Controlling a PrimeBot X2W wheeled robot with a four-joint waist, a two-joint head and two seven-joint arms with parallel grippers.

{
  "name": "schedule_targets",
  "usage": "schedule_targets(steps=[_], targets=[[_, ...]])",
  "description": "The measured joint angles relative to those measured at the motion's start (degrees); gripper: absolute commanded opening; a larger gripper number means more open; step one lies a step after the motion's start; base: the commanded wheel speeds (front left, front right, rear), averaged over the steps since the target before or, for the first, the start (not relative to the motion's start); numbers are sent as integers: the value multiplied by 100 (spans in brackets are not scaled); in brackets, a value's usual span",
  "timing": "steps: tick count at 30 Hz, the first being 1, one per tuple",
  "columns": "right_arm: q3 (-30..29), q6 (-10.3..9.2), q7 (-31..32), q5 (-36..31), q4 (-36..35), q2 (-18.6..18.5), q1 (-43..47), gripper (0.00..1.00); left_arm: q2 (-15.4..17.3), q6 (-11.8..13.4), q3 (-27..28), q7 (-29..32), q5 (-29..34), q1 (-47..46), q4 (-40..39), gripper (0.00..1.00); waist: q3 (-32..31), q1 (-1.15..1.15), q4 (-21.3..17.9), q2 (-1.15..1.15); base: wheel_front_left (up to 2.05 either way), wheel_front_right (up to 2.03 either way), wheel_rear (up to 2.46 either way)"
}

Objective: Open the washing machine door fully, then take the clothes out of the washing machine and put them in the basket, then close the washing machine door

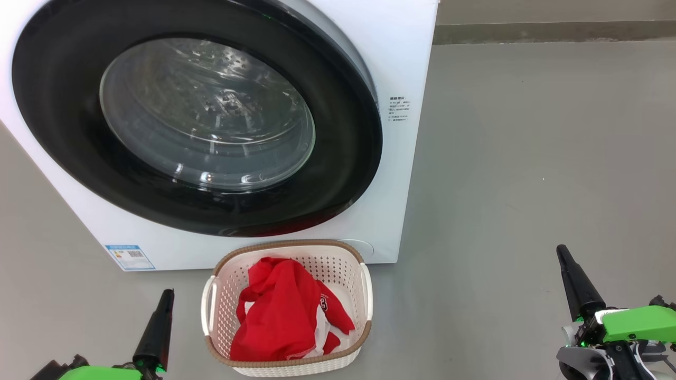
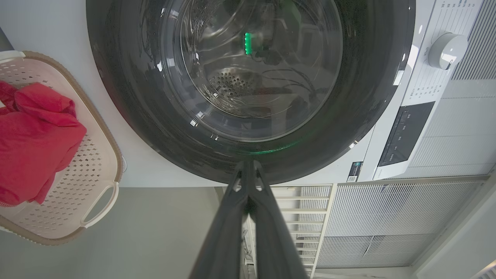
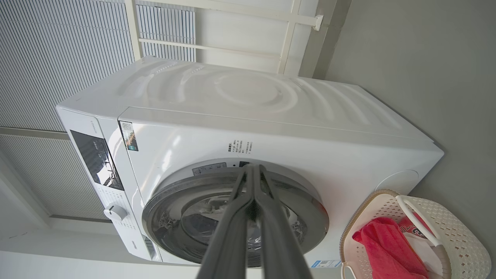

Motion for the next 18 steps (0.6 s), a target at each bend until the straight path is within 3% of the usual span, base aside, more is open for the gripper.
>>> schedule_targets(steps=[18], targets=[[-10,0,8,-8,1,7,0,0,-2,0,5,0,0,0,0,0,0,0,0,0,0,0,0]])
